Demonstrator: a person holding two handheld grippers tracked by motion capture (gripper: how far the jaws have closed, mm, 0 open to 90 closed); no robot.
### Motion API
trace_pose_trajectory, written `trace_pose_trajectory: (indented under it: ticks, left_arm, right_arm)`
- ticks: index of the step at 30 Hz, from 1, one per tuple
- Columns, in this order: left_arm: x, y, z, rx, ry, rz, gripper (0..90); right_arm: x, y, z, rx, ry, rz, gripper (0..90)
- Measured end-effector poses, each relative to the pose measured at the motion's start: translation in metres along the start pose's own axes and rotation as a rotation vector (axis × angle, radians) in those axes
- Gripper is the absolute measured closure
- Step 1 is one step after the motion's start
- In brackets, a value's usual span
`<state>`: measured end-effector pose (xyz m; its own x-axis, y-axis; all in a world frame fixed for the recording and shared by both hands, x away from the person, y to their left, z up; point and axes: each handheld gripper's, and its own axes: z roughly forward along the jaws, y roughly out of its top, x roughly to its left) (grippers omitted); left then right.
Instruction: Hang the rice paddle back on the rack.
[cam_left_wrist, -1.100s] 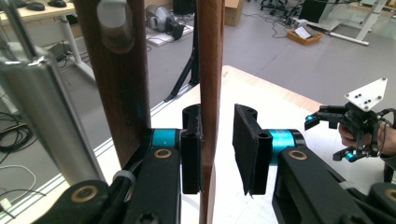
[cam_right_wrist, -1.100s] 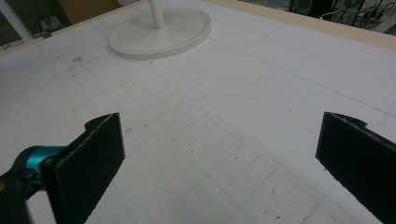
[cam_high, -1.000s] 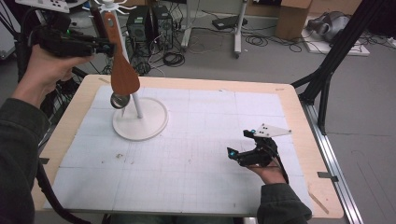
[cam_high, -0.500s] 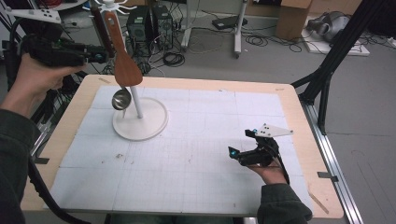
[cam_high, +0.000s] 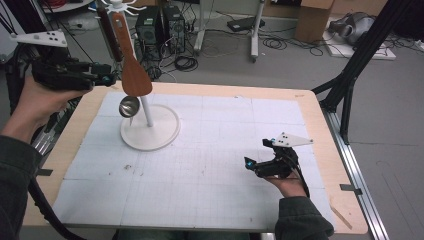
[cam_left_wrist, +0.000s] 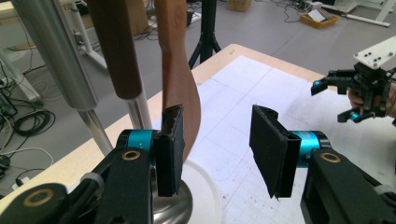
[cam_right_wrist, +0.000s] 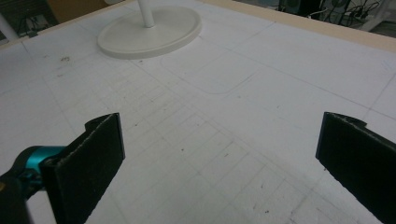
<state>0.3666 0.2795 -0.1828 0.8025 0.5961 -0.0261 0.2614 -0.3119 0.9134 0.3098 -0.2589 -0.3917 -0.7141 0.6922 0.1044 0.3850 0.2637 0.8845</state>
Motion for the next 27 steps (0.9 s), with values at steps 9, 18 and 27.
trace_pose_trajectory:
  ticks: [9,18,27]
  left_arm:
    - [-0.009,-0.019,0.007,0.012,0.001,-0.012,46.8]
    - [-0.013,-0.038,0.015,0.024,0.003,-0.033,38.0]
    - [-0.019,-0.057,0.021,0.035,0.018,-0.043,31.3]
  right_arm:
    - [-0.001,0.000,0.000,-0.002,-0.001,-0.002,0.4]
    - [0.000,0.000,0.000,0.007,-0.006,0.006,0.4]
    - [0.000,-0.001,0.001,0.012,-0.010,0.006,0.5]
